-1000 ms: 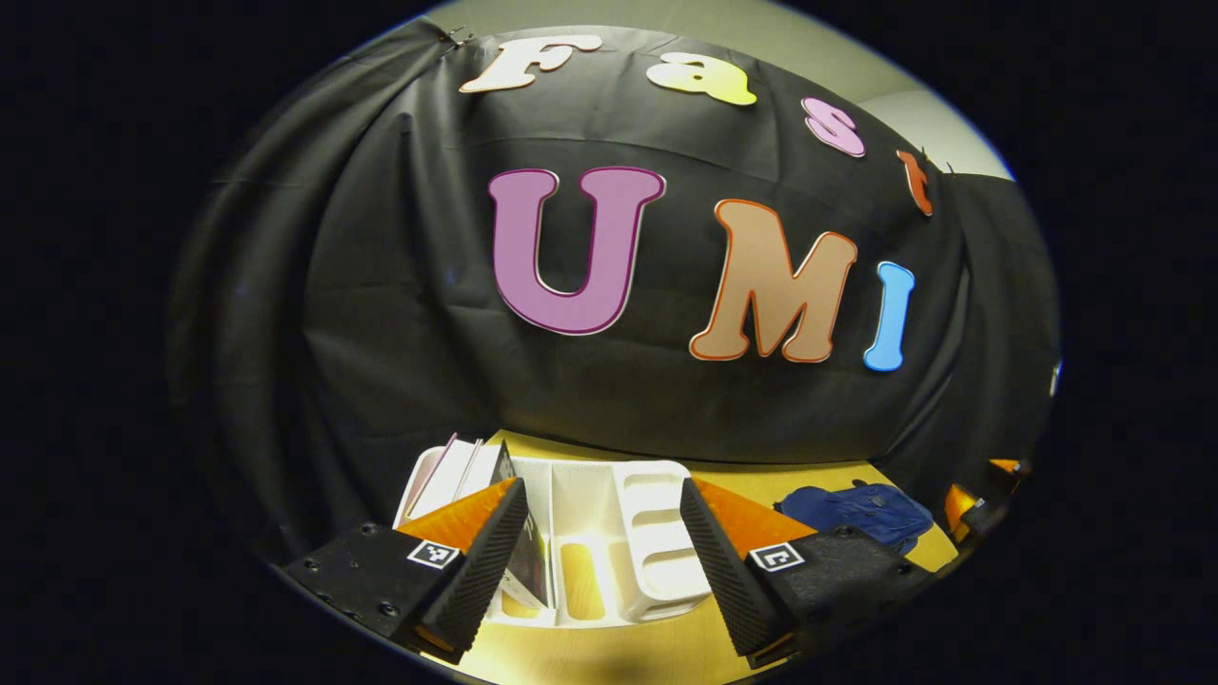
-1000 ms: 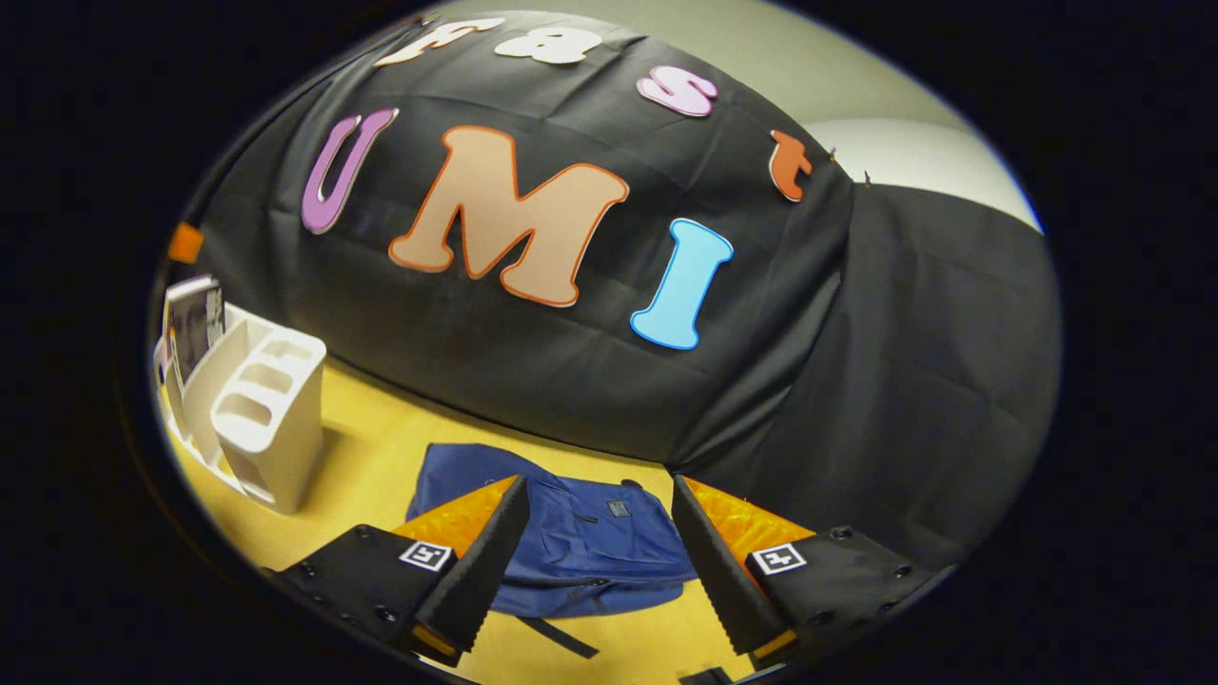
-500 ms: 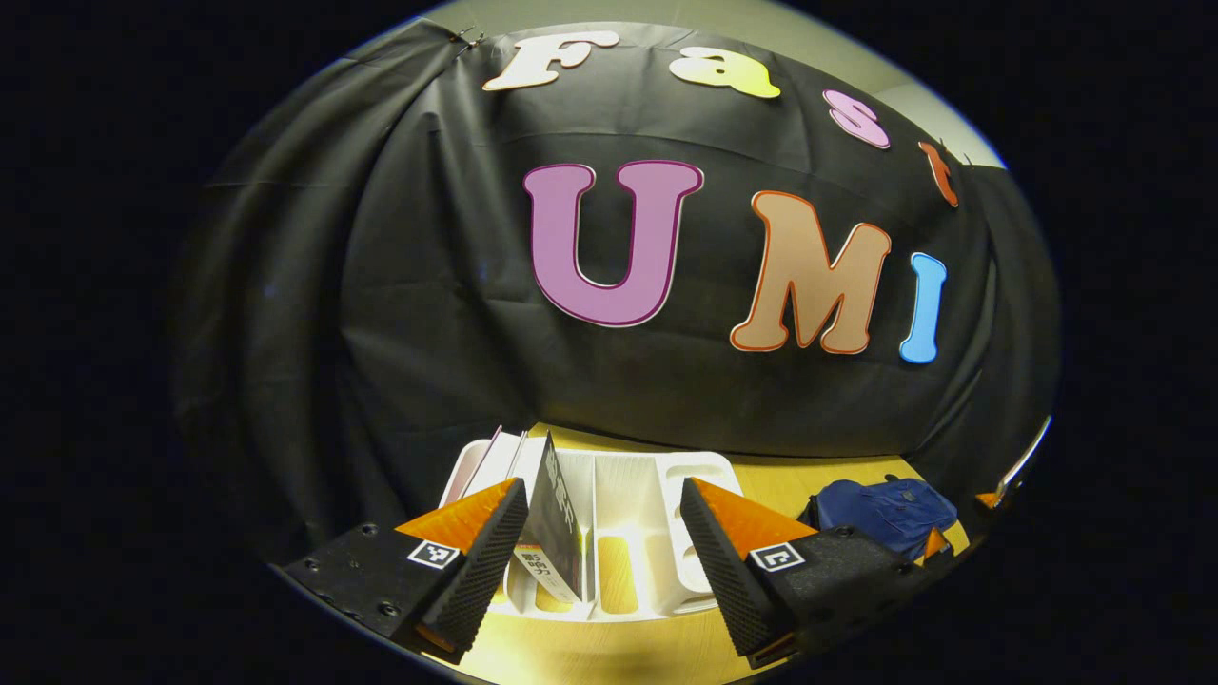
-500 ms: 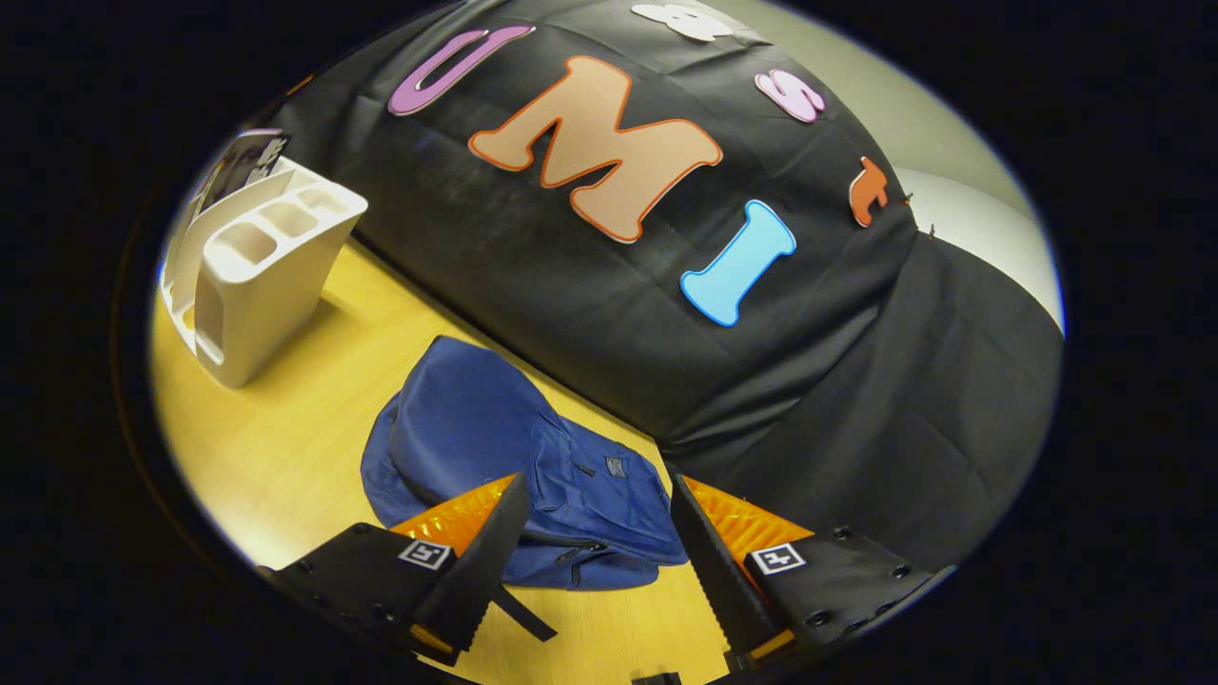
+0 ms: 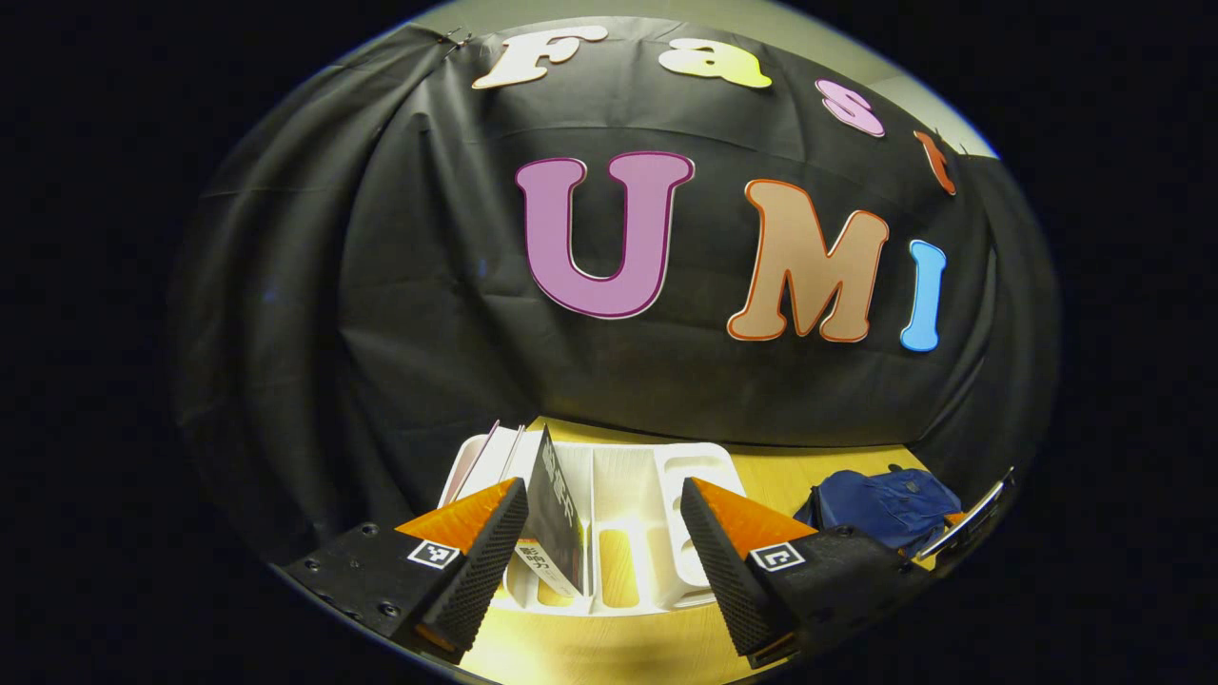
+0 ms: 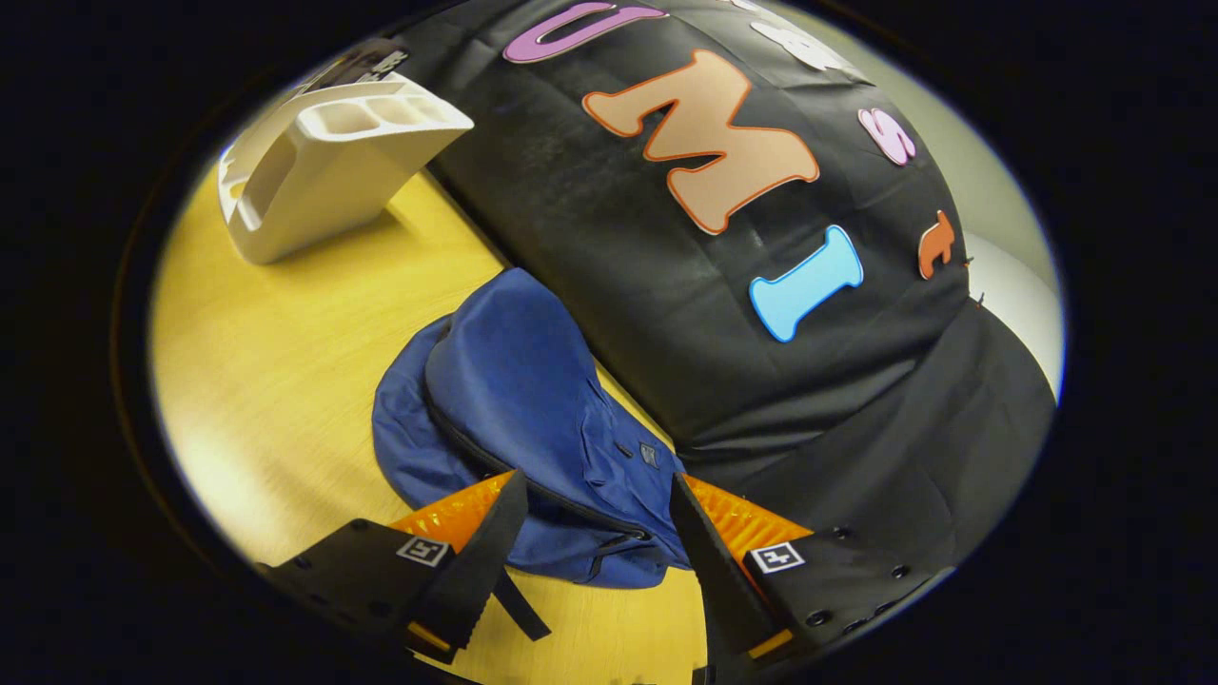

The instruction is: Open the schoolbag, grab two books from the bookshelf and put them into the schoolbag.

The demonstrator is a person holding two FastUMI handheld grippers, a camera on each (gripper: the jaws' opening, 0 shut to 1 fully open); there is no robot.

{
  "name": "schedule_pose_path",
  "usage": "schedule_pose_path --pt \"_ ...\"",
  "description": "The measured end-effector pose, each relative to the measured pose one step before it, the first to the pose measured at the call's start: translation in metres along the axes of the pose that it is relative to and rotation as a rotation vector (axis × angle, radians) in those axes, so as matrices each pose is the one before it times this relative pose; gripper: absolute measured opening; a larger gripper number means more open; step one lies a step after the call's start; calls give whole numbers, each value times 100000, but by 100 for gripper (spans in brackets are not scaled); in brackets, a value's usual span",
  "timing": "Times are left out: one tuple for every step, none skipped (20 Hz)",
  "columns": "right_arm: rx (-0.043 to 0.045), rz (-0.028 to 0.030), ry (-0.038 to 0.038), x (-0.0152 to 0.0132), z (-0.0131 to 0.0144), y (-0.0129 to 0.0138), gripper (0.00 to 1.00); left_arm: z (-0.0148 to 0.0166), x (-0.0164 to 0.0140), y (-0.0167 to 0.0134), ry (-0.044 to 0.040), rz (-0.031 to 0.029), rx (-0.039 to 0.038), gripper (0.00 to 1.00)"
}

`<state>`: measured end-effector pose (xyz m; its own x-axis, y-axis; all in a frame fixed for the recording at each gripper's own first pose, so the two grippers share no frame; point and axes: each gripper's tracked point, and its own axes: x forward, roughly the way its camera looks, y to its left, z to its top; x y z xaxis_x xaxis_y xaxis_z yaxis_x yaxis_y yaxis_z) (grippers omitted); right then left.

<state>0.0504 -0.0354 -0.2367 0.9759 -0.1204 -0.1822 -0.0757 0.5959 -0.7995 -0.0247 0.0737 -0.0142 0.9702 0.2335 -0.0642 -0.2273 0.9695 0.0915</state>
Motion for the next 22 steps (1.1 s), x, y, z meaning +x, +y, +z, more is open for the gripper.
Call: schedule_pose_path --pt "-433 854 582 315 -201 266 100 -11 48 -25 -110 13 578 94" --pt "-484 913 348 426 -229 240 98 -7 -72 -4 -50 129 640 94" --pt "-892 854 117 318 -106 219 98 -35 -9 18 52 130 471 94" --pt "-1428 315 -28 418 -260 322 98 32 -9 -114 94 -157 -33 94" --pt "-1820 370 -53 226 -185 377 98 -54 14 -123 203 -528 -504 94" --pt "-2099 543 136 328 -111 296 98 -25 -97 -84 399 -514 -800 94" --pt "-1884 642 262 239 -213 60 98 56 -45 85 364 -162 -698 92" --pt "-1245 364 435 347 -223 118 100 259 23 91 384 260 -465 94" --pt "-644 85 116 238 -72 61 98 43 -34 -1 326 313 -129 94" --pt "64 61 -156 155 -3 25 98 -33 -35 24 534 352 18 94" --pt "289 -390 -556 -18 204 -188 98 -199 74 39 602 317 184 94" --pt "22 -1013 -778 274 346 -344 98 -42 -7 35 398 330 220 94" --pt "8 -1119 -1101 157 473 -561 99 -457 -37 -135 444 438 240 94" --pt "242 -753 -940 145 354 -455 100 -119 -43 -52 77 472 -59 94" --pt "234 -446 -837 163 373 -412 99 -356 -123 -122 -75 373 -317 94" --pt "-224 -488 -912 231 351 -295 98 -20 -56 0 -22 373 -324 94" --pt "-693 -592 -1173 248 444 -367 98 -13 -177 -5 28 392 -157 94" --pt "-383 -412 -1159 278 264 -286 98 174 -119 20 -75 361 214 94" --pt "105 -261 -924 301 367 -266 100 -12 -2 -38 -214 296 322 94" --pt "199 -17 -631 322 142 -58 98 179 -59 -11 -198 227 561 94" --pt "-226 118 -143 371 -26 181 98 -136 -113 -6 -88 225 630 94" --pt "-473 199 231 419 -92 166 98 52 -80 -7 -88 333 592 94"
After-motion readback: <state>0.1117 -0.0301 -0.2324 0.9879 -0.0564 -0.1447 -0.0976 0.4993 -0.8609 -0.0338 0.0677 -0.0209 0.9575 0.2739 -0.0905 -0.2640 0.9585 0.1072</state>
